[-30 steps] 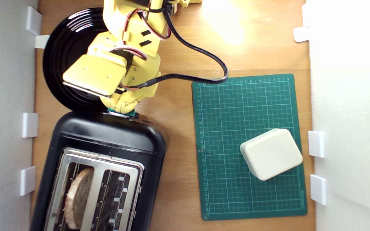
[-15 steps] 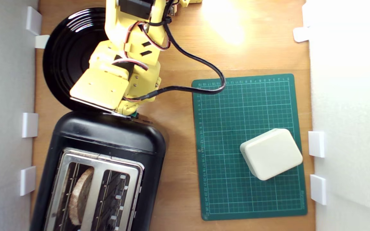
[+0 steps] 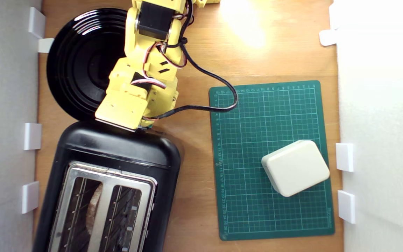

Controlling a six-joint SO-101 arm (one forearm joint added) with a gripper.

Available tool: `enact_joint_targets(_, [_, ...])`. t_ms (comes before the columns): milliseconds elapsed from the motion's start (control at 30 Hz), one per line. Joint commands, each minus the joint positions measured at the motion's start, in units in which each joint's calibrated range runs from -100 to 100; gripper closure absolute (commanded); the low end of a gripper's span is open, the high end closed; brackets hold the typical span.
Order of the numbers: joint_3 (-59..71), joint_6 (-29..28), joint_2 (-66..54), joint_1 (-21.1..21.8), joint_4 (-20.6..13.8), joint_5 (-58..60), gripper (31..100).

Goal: Start toaster

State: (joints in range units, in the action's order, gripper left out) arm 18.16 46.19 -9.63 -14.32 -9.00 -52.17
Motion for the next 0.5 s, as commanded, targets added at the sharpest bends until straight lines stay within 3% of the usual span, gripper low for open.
enact_joint_targets(0, [1.8, -0.2, -0.6, -0.1, 0.7, 1.1, 98.9])
enact_joint_targets(333, [11.1, -0.2, 0.1, -0.3, 1.1, 11.9, 98.9])
enact_joint_targets(467, [11.7, -0.2, 0.3, -0.4, 4.5, 12.4, 98.9])
